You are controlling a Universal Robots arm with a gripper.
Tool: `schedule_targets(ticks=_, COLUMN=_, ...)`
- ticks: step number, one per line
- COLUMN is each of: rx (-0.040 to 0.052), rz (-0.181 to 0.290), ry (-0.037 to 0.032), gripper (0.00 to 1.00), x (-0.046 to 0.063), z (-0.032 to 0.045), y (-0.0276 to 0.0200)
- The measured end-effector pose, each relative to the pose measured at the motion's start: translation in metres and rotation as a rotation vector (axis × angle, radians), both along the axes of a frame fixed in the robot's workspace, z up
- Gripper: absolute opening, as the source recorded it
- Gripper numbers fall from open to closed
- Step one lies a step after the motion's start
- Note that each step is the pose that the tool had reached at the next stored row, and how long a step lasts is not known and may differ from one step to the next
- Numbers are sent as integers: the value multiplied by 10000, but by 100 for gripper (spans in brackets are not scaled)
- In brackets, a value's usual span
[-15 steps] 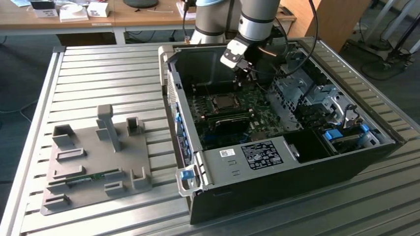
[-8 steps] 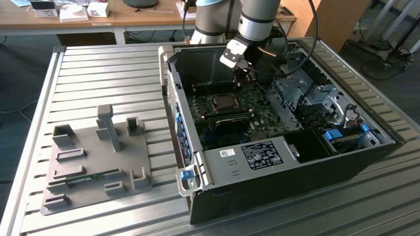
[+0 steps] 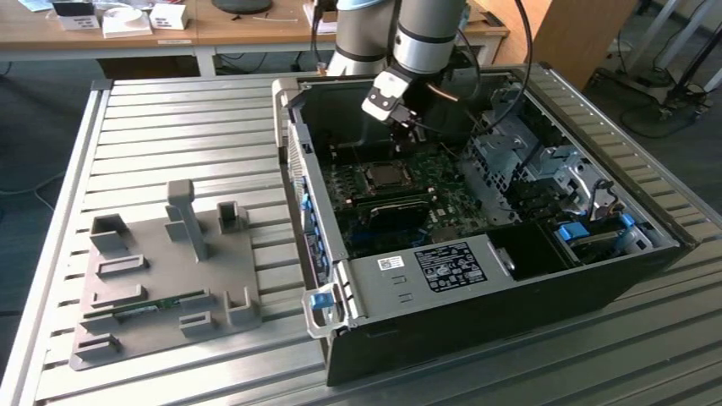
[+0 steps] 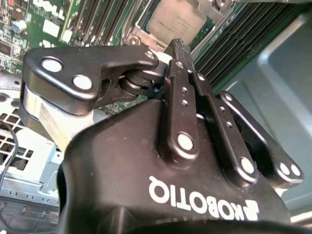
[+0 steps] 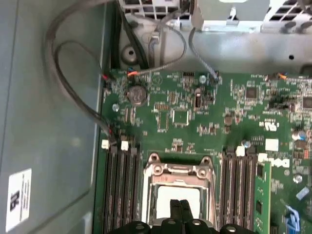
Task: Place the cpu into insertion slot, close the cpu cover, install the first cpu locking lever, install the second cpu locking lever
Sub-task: 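Close the cpu cover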
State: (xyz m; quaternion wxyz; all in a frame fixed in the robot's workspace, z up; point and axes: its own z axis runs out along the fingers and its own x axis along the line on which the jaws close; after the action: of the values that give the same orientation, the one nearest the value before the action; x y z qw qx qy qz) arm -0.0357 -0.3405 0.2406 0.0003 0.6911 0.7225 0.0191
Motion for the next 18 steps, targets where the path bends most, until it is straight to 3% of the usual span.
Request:
schedule_targets(ticks=12, rx=-1, rz=-1, ry=0, gripper=11, x=-103, z=-93, y=-1)
schedule_targets(ticks=18, rx=-1, rz=14, ry=0, gripper=11, x=-105, z=-94, y=0)
